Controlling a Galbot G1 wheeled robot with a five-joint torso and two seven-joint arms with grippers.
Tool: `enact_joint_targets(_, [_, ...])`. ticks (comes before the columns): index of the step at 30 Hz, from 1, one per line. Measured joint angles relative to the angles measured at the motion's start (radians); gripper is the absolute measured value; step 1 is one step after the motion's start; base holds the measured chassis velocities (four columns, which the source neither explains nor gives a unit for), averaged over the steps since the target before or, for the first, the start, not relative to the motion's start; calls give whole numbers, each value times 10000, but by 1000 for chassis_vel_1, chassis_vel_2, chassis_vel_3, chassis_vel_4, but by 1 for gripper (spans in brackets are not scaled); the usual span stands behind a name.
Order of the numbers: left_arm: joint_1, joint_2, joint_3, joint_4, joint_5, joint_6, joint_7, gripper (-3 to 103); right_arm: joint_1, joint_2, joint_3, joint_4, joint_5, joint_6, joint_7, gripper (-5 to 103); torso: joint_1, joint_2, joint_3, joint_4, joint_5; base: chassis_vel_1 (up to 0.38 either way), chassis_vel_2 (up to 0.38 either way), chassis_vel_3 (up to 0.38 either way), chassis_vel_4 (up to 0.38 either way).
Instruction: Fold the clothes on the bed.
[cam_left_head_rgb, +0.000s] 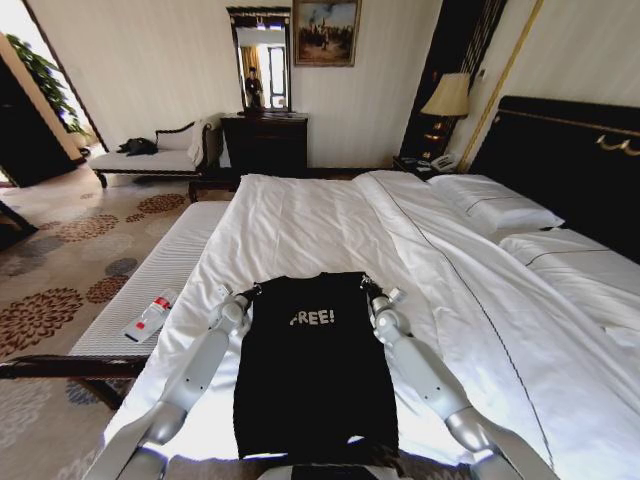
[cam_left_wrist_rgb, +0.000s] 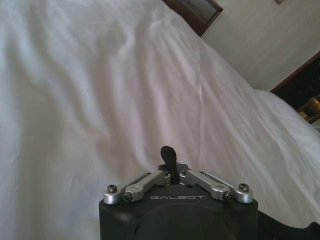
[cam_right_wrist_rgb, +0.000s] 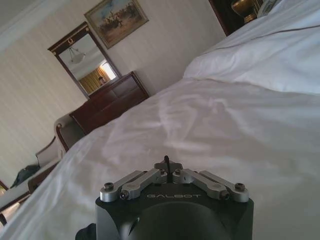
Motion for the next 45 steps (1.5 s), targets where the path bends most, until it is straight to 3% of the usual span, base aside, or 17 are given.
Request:
enact_joint_targets(7, [-717, 484, -20, -121, -495, 4, 2, 2, 614, -413, -122, 613, 559, -23, 164, 0, -1, 0, 0, 2, -2, 0, 0, 0, 0])
enact_joint_targets(18, [-3552, 822, 968, 821, -1568, -379, 488, 2, 2722, -850, -1366, 195, 1579, 223, 126, 0, 3, -1, 1, 1, 2, 0, 0, 0, 0])
enact_joint_targets(25, [-3622, 994, 1103, 410, -1877, -385, 578, 2, 3093, -963, -1554, 393, 1835, 435, 51, 0, 2, 0, -1, 2, 2, 0, 0, 0, 0])
enact_joint_targets(30, [-2460, 1382, 738, -1050, -2206, -386, 418, 2, 2421, -1306, -1298, 1234, 1967, 500, 135, 0, 2, -1, 0, 1, 1, 0, 0, 0, 0])
enact_joint_targets(32, [-1405, 1721, 419, -2283, -2429, -382, 244, 2, 1846, -1688, -1119, 1932, 2023, 290, 407, 0, 1, 0, -1, 1, -1, 0, 0, 0, 0])
enact_joint_targets(39, [1280, 2806, -678, -4992, -2665, -296, -187, 2, 91, -2670, -731, 3519, 2011, -107, 1005, 0, -3, 0, -4, 3, 1, 0, 0, 0, 0])
enact_joint_targets(45, [3187, 3097, -1643, -6483, -2611, -194, -471, 2, -1625, -3028, -410, 4775, 1946, -125, 1236, 0, -4, 1, -4, 0, 3, 0, 0, 0, 0])
